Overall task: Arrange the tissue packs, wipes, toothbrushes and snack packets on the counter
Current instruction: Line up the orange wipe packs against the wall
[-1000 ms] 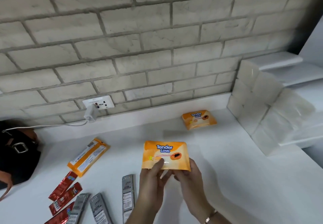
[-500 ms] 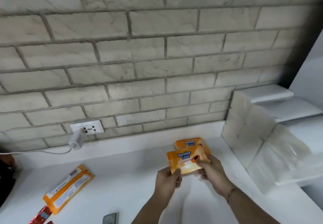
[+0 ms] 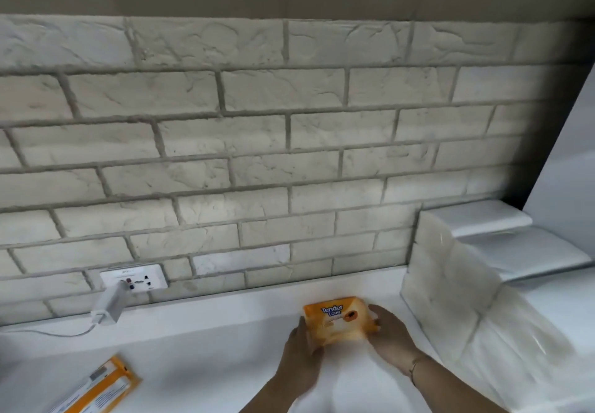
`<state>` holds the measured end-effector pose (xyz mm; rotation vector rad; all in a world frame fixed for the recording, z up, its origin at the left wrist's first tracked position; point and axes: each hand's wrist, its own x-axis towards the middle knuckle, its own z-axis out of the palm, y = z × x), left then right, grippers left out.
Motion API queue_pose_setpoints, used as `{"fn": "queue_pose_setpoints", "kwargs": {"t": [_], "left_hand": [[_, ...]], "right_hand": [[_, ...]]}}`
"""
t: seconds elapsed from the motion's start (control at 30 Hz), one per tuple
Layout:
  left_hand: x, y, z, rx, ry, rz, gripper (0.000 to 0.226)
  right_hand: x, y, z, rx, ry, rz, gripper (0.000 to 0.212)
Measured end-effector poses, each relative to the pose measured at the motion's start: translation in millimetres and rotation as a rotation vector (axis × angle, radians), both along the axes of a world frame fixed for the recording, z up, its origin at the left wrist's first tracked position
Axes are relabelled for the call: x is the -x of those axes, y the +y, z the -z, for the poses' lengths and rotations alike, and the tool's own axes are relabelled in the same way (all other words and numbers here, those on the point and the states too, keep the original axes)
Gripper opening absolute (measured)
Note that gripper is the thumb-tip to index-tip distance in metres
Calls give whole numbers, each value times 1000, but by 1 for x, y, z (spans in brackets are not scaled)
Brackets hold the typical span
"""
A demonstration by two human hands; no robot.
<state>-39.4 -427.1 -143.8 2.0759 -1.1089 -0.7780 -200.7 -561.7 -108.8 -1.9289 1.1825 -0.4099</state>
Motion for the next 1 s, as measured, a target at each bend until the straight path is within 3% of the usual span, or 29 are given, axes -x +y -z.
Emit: {"fn": "queue_pose_setpoints", "kwargs": {"t": [0.1,0.17,0.3,0.43,0.73,0.87,1.0], "left_hand": [[3,3,22,-7,-133,72,77],[8,5,30,-23,-137,90,77],[14,-2,38,1,-184,119,81],[12,-15,42,-75,-226,125,87],[14,-21,40,-152,-158,15,85],[19,-1,25,-102,-156,-47,73],[20,32,17,-6,-111,-90,48]], "right_hand": [[13,-7,39,298,265,-179,47],[19,-9,66,446,387,-220,56],[22,-1,72,194,479,-275,60],[23,5,49,422,571,-382,63],[23,9,50,423,606,-356,65],[17,21,71,487,602,-254,72],[7,59,46,478,504,-232,66]]}}
